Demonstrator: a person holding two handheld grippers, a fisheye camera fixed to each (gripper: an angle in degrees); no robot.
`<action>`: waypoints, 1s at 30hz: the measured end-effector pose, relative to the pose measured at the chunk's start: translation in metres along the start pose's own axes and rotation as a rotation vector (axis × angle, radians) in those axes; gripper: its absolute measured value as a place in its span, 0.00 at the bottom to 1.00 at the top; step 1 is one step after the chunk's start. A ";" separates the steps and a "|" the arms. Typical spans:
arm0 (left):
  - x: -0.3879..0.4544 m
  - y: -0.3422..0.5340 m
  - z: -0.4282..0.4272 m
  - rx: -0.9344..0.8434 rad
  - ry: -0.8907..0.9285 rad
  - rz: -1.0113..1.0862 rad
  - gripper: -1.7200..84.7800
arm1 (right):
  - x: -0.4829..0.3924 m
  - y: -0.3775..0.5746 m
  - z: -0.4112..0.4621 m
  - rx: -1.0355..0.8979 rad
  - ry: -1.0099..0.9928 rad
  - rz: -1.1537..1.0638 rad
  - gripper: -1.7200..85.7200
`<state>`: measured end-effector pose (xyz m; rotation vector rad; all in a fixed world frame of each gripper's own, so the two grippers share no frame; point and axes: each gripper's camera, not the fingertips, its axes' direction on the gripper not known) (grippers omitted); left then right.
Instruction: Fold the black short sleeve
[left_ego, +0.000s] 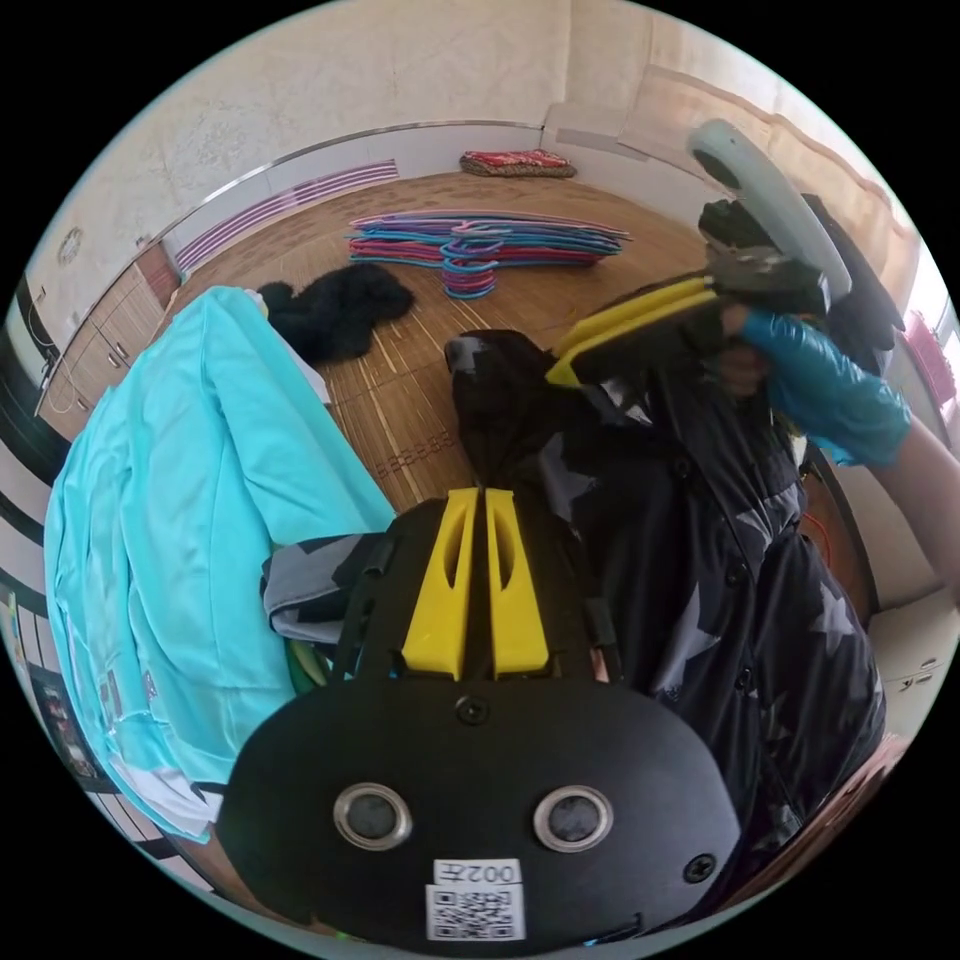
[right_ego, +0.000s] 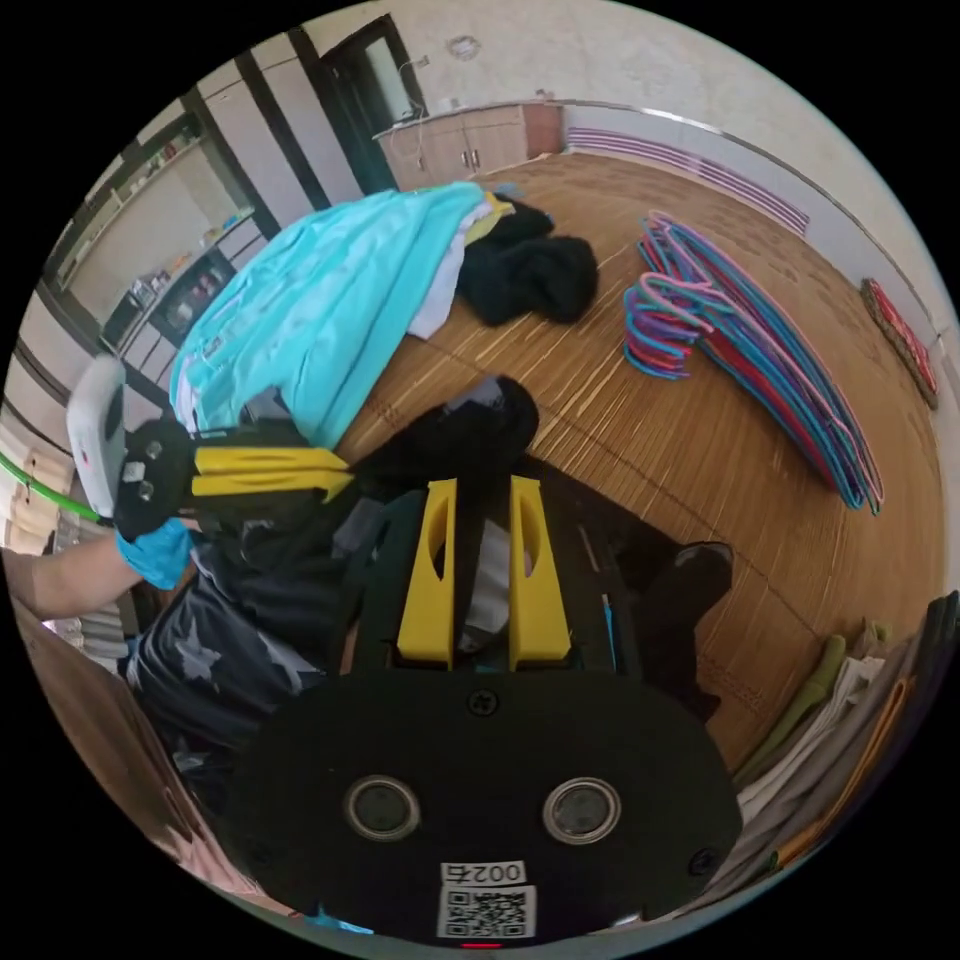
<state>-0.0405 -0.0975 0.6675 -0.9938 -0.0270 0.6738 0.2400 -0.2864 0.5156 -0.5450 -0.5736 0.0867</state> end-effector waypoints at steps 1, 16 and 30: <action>0.000 -0.002 0.001 -0.010 0.003 0.000 0.01 | -0.001 0.002 0.007 -0.017 0.009 -0.014 0.12; -0.012 -0.077 -0.023 -0.030 0.041 -0.039 0.06 | 0.046 0.021 -0.022 0.056 0.085 0.031 0.12; -0.011 -0.122 -0.007 -0.055 -0.032 -0.013 0.01 | 0.038 0.008 0.005 -0.001 0.283 -0.029 0.02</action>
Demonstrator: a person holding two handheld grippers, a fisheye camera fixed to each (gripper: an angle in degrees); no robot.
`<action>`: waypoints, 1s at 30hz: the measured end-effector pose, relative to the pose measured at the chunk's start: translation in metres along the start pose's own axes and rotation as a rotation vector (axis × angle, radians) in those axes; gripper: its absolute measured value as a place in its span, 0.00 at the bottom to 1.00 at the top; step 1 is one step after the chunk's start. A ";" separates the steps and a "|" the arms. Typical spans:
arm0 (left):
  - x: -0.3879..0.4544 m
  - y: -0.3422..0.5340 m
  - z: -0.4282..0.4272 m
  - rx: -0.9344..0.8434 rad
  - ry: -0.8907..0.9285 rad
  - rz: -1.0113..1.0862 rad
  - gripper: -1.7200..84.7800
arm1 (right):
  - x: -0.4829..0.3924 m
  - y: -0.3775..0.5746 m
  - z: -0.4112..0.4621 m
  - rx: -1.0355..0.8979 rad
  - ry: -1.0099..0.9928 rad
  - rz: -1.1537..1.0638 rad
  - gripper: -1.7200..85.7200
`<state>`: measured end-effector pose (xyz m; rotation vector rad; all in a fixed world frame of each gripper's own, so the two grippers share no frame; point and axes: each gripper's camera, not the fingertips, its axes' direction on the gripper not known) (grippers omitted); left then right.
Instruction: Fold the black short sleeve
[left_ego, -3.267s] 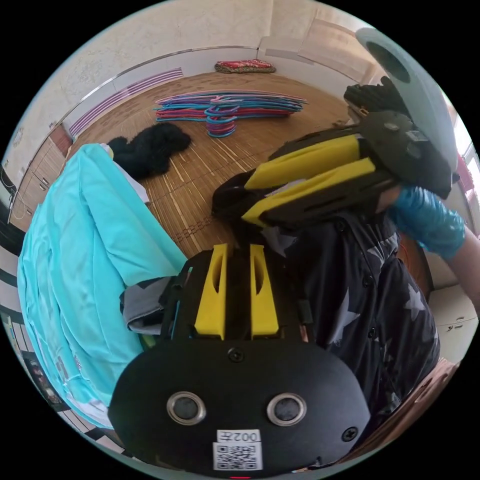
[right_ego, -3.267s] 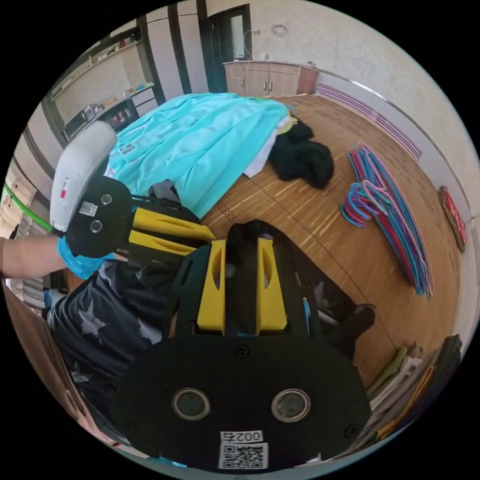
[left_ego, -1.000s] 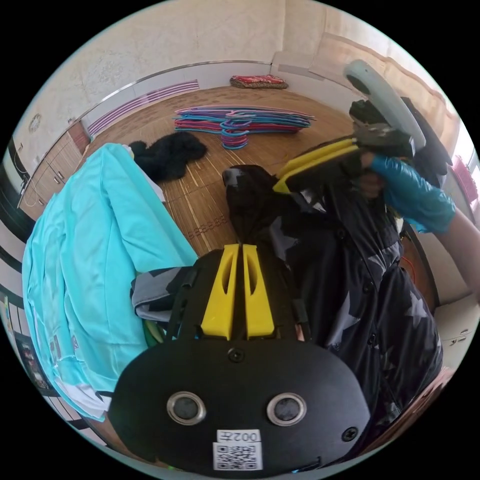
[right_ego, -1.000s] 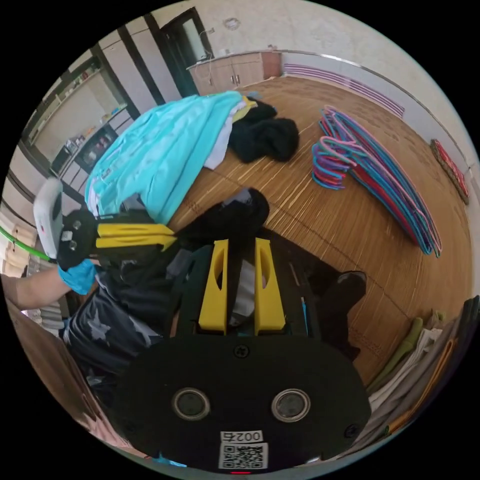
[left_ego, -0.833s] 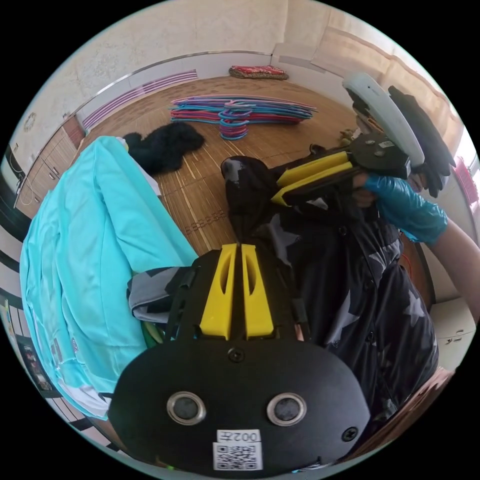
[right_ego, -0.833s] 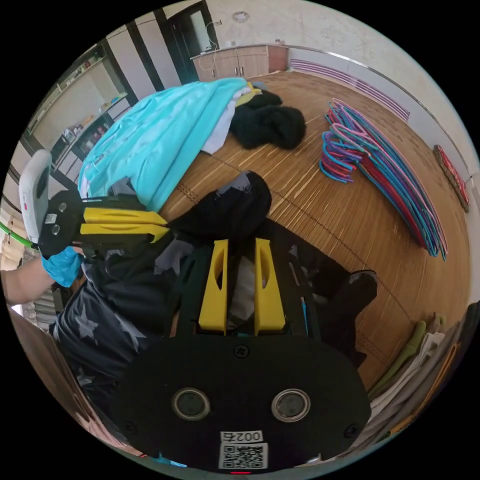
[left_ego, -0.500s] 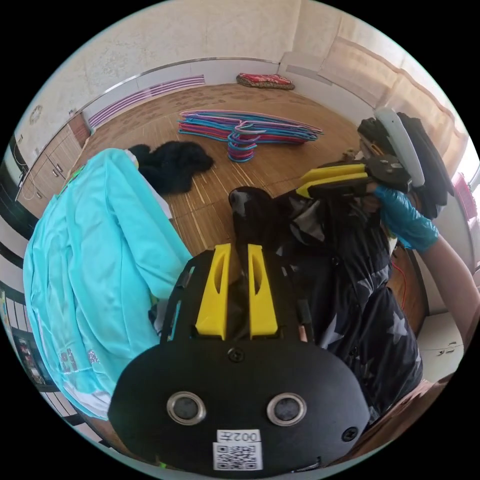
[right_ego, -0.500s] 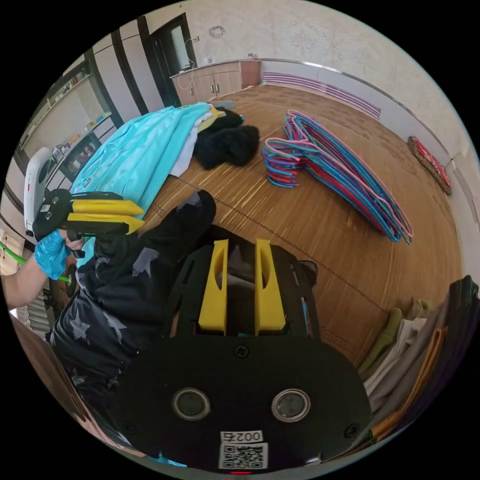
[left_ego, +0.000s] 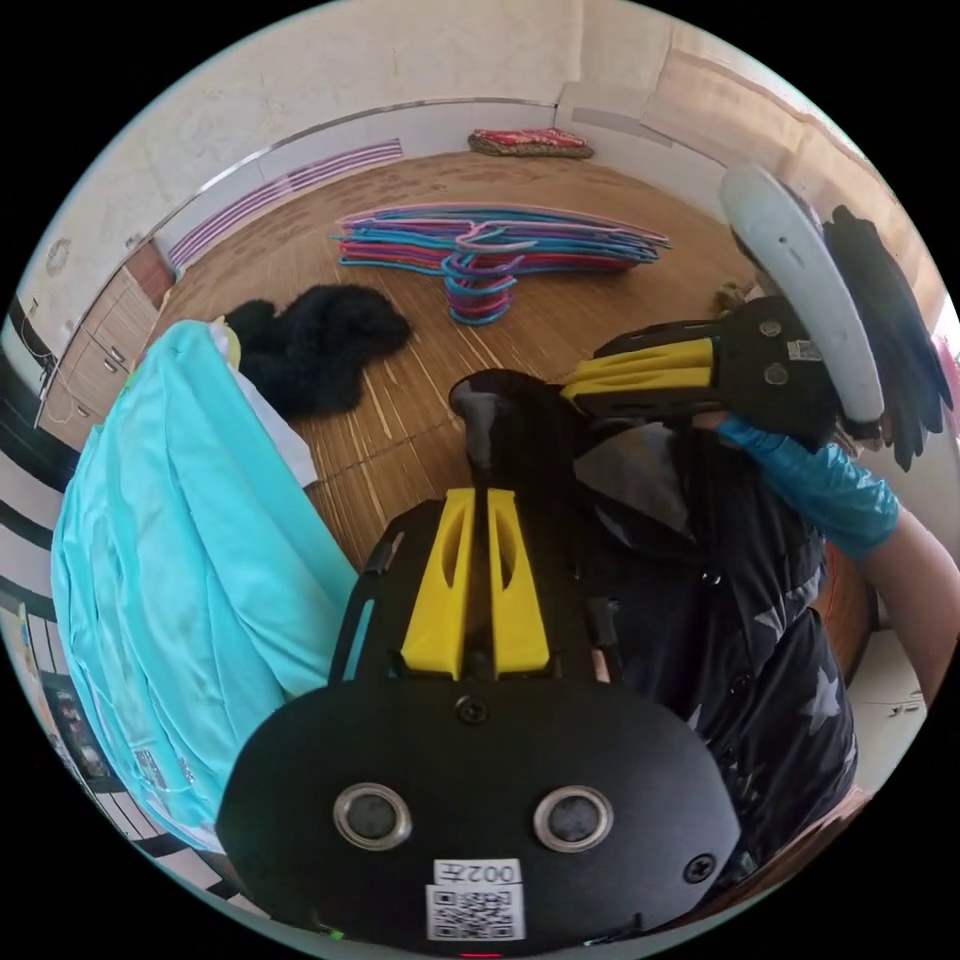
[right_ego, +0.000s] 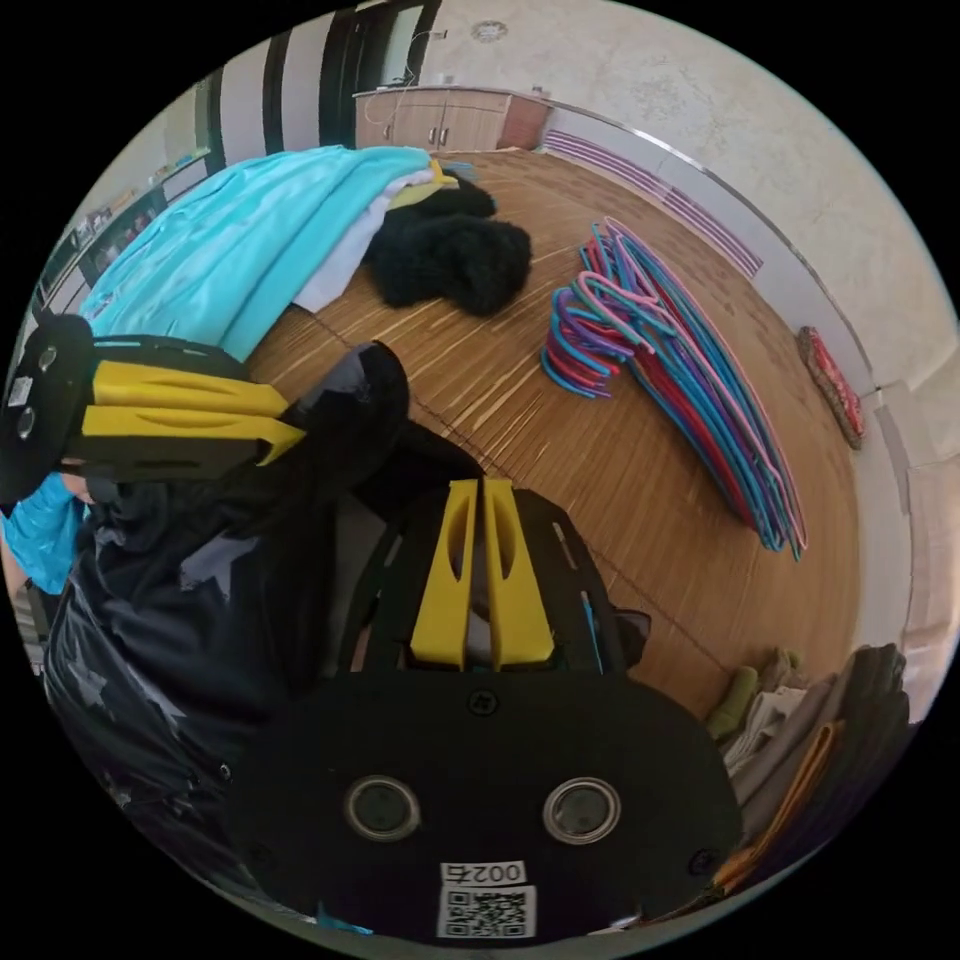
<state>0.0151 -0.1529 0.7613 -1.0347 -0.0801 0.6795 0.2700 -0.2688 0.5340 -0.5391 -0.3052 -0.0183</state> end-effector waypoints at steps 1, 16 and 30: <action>0.000 -0.002 0.001 -0.017 -0.001 0.001 0.01 | 0.003 0.001 -0.002 0.003 -0.026 0.008 0.03; -0.040 -0.035 -0.013 0.017 0.094 -0.086 0.07 | 0.109 0.109 -0.047 0.084 -0.143 0.346 0.14; -0.050 -0.045 -0.021 0.011 0.051 -0.064 0.01 | 0.098 0.114 -0.041 0.125 -0.099 0.333 0.06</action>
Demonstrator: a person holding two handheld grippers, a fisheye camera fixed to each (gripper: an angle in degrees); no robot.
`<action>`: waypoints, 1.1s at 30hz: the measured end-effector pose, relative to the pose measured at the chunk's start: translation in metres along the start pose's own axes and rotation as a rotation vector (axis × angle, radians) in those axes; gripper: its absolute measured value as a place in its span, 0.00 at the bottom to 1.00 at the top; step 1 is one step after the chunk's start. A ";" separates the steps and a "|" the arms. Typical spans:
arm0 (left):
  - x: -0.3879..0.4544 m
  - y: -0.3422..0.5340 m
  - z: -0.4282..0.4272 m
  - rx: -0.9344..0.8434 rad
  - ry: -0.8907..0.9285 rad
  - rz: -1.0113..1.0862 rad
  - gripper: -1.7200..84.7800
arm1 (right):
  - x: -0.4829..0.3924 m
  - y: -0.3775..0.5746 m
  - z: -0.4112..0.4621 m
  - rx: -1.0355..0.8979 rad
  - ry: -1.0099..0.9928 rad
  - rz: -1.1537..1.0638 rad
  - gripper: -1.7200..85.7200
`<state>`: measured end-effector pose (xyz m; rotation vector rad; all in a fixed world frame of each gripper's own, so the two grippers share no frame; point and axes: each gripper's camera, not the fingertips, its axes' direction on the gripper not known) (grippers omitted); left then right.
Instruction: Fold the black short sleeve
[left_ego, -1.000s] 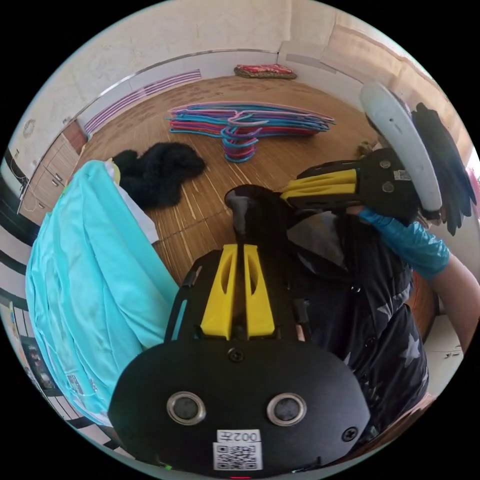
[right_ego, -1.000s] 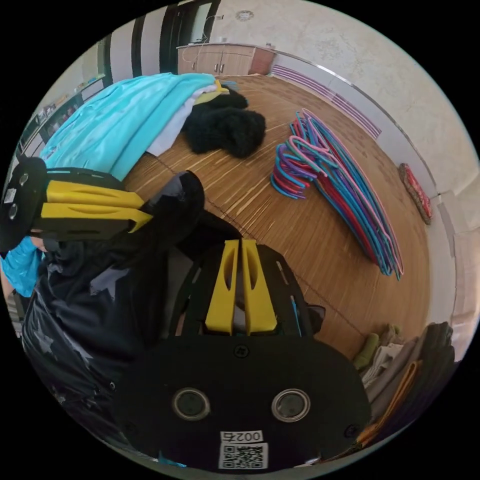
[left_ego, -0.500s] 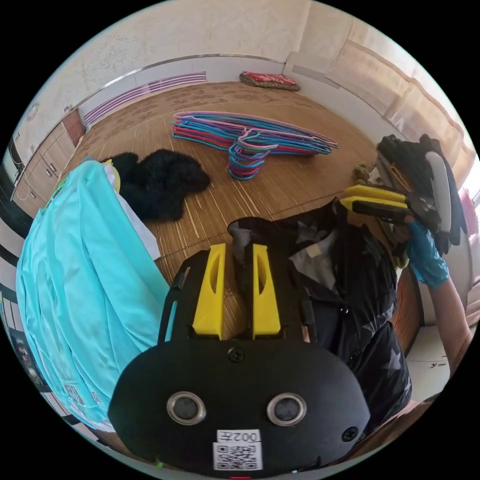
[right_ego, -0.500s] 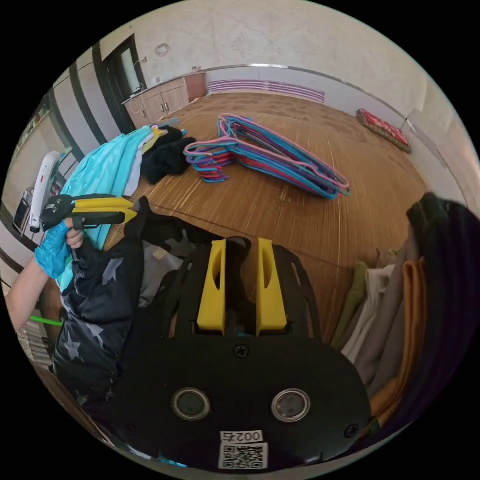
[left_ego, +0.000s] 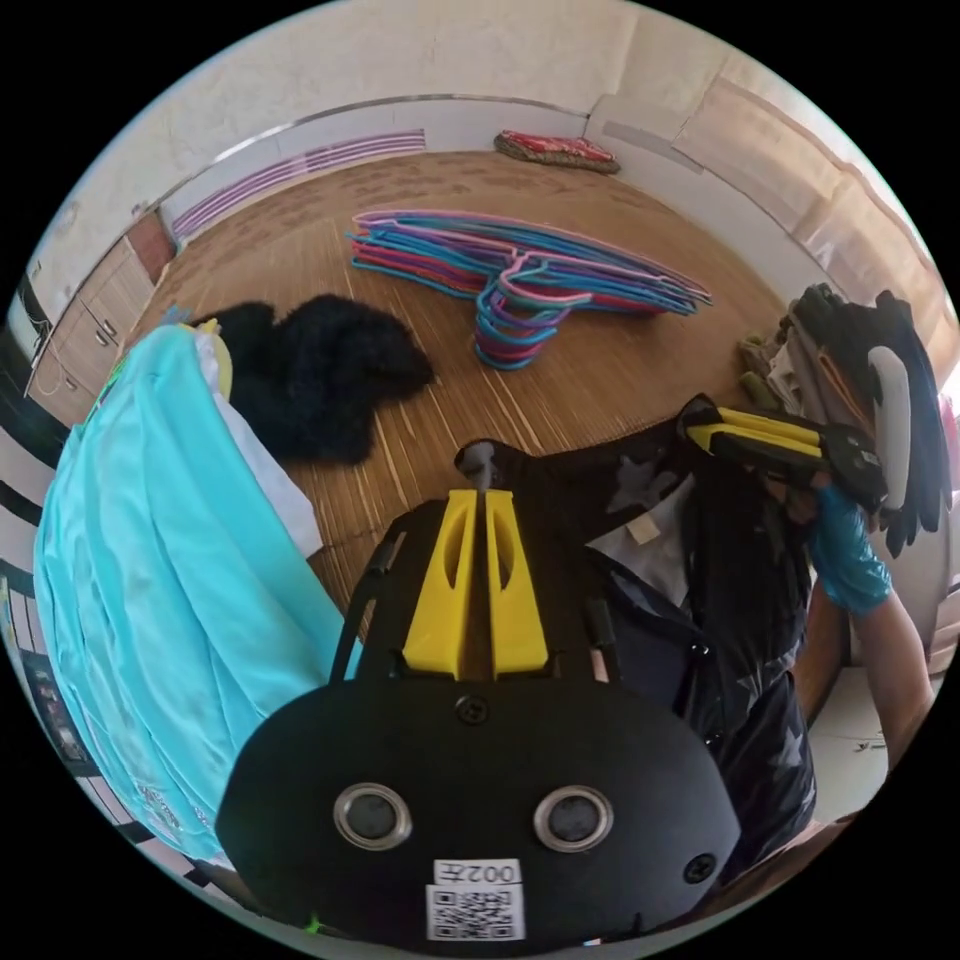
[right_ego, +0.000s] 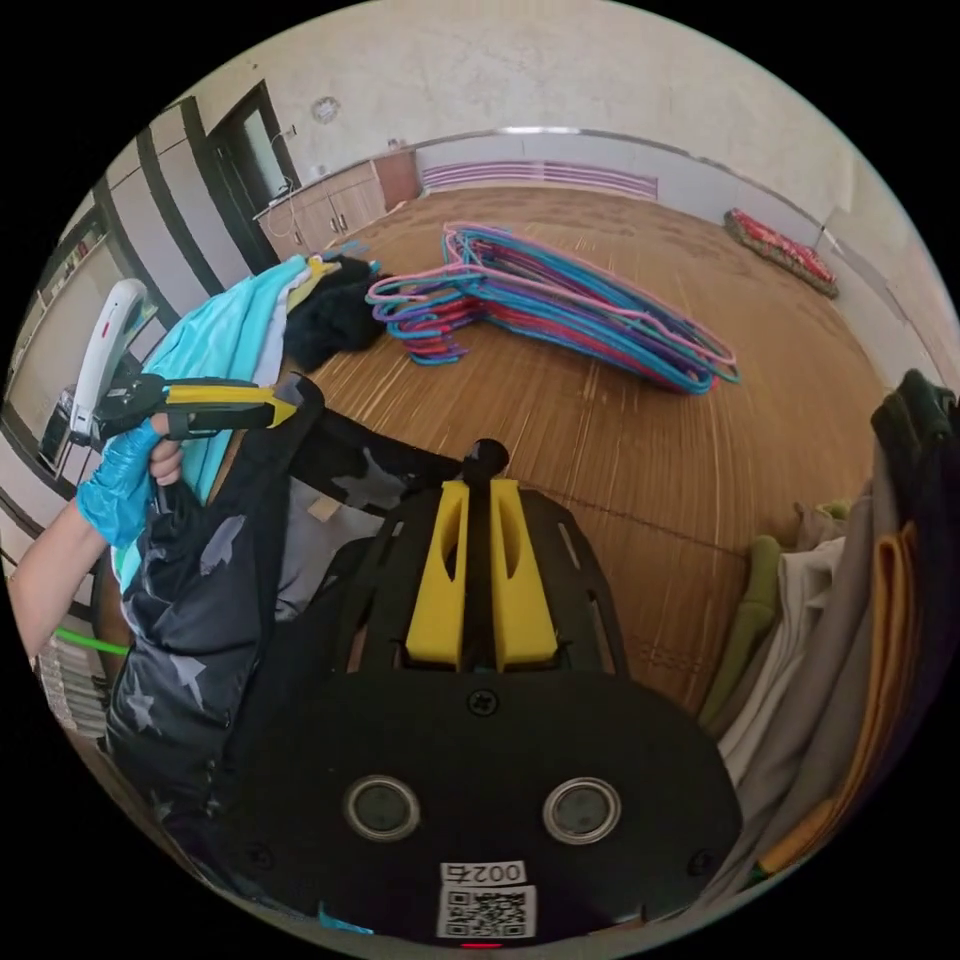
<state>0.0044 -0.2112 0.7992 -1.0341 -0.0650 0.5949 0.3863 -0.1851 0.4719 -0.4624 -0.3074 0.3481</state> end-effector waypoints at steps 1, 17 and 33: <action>0.001 0.000 0.001 -0.009 -0.003 0.013 0.01 | -0.003 0.002 0.004 -0.025 0.021 -0.019 0.07; -0.020 0.066 -0.093 0.060 0.009 0.158 0.08 | -0.053 0.052 -0.063 0.059 0.022 -0.194 0.12; -0.003 0.225 -0.111 -0.075 0.060 0.523 0.11 | -0.183 0.120 -0.017 -0.075 -0.063 -0.301 0.14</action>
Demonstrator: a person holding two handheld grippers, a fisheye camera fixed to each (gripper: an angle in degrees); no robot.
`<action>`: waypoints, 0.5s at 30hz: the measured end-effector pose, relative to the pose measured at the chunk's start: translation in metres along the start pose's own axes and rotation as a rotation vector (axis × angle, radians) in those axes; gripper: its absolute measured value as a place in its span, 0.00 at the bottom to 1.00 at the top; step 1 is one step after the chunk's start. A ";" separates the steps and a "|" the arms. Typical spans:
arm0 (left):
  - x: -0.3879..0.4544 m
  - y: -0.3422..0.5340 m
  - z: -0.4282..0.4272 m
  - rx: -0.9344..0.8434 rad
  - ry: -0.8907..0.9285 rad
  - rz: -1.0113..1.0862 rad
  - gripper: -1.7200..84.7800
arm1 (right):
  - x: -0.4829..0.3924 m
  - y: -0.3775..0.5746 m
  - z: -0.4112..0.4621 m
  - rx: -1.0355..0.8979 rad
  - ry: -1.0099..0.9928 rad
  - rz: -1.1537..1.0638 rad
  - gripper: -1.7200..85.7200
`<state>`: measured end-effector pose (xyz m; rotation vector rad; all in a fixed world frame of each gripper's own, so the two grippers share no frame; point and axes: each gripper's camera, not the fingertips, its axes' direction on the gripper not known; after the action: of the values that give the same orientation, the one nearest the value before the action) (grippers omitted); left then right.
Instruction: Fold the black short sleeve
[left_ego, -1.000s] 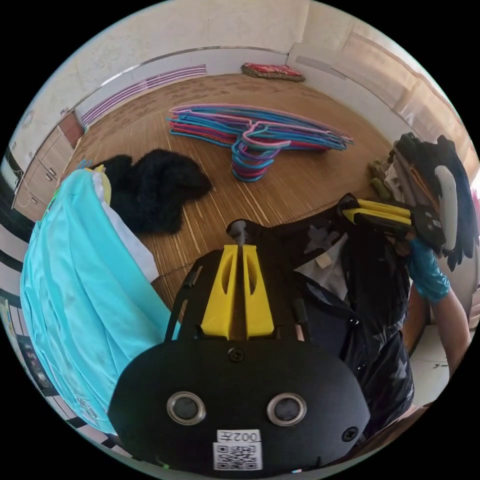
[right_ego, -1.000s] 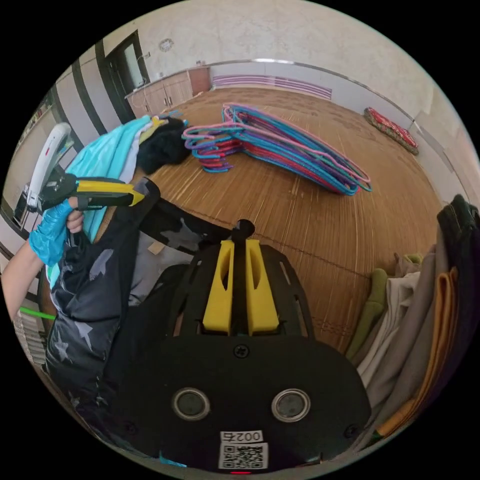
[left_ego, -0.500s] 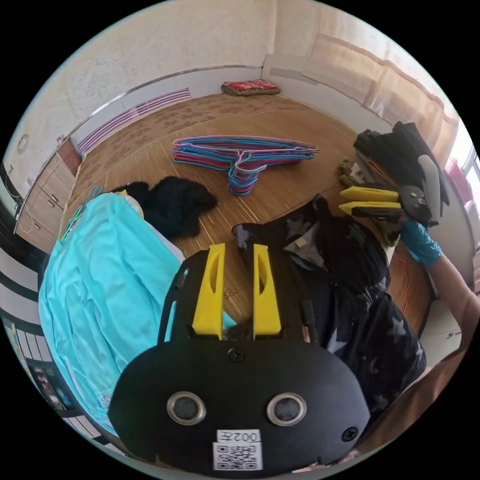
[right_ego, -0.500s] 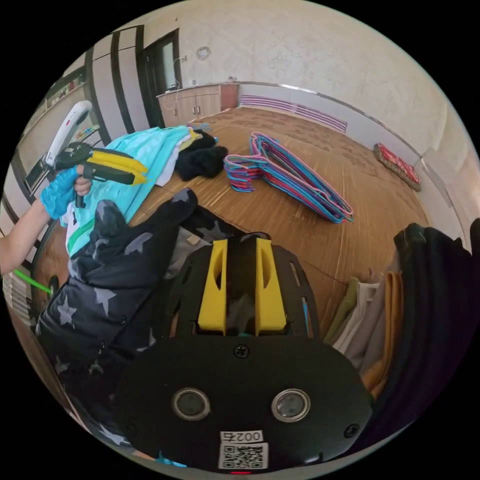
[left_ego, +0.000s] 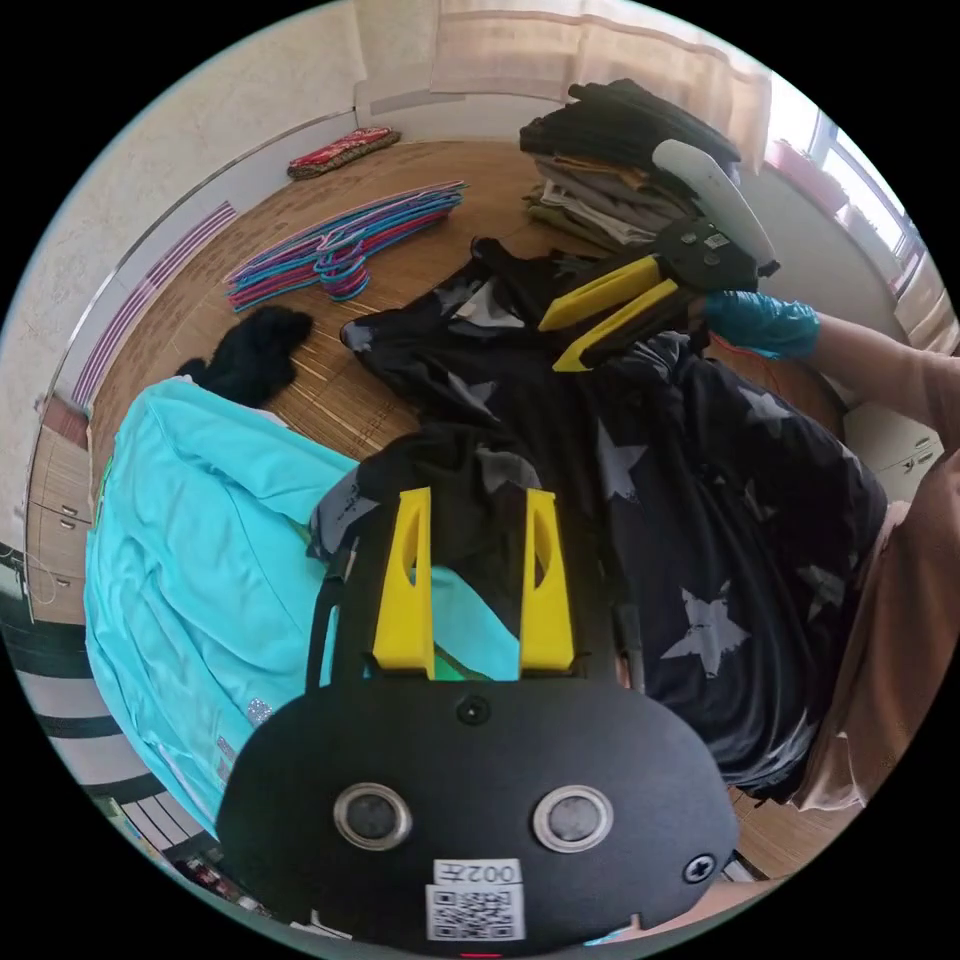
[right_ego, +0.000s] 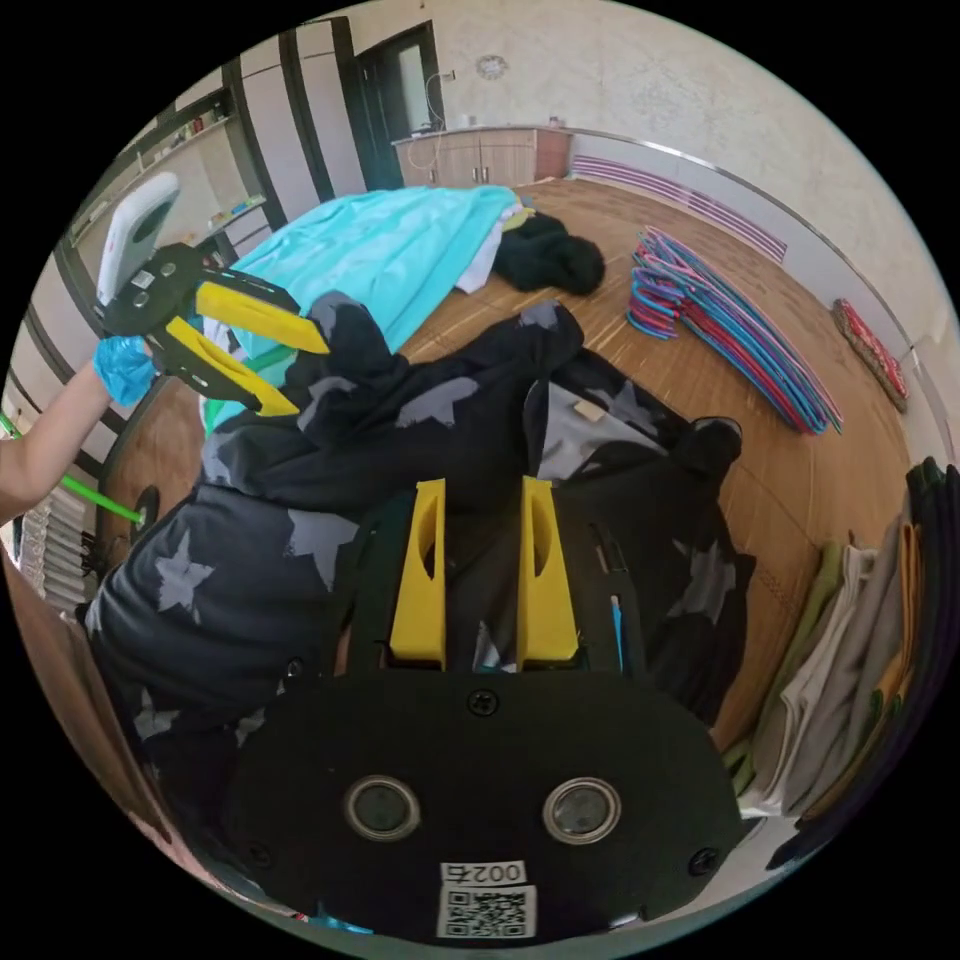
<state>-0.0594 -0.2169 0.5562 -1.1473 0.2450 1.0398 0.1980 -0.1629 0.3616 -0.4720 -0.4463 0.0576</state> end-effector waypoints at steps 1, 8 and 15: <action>0.002 0.002 0.001 -0.001 -0.010 -0.003 0.10 | -0.004 0.001 0.005 -0.013 0.045 0.015 0.14; 0.016 0.021 -0.022 0.043 -0.210 -0.120 0.01 | -0.021 -0.002 0.019 -0.041 0.142 0.033 0.10; 0.004 0.037 -0.060 0.076 -0.386 -0.297 0.01 | -0.029 -0.008 0.030 -0.043 0.143 0.037 0.10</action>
<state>-0.0663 -0.2639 0.5034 -0.8619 -0.1865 0.9553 0.1585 -0.1623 0.3770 -0.5229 -0.2989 0.0493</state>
